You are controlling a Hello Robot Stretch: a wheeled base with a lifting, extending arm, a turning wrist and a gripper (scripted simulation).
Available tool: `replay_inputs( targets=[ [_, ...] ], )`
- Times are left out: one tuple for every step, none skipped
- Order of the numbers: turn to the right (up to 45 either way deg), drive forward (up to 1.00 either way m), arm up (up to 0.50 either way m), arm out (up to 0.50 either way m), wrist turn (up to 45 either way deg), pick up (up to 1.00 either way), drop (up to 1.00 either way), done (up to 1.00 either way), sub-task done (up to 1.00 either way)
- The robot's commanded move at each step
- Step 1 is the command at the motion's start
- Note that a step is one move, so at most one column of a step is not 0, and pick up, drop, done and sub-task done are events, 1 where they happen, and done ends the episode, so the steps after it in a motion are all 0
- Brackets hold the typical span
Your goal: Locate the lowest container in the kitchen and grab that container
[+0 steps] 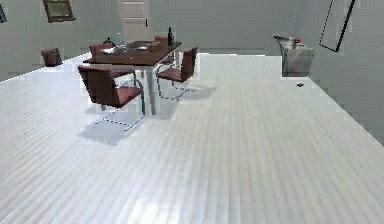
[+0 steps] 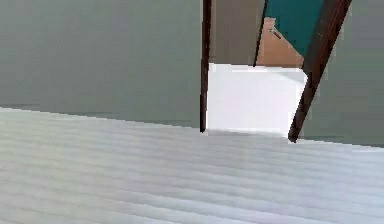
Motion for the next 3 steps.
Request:
replay_inputs(
  targets=[
    [0.0, 0.45, 0.00, 0.00, 0.0, 0.00, 0.00, 0.00, 0.00],
    [-45.0, 0.00, 0.00, 0.00, 0.0, 0.00, 0.00, 0.00, 0.00],
    [-24.0, 0.00, 0.00, 0.00, 0.0, 0.00, 0.00, 0.00, 0.00]
  ],
)
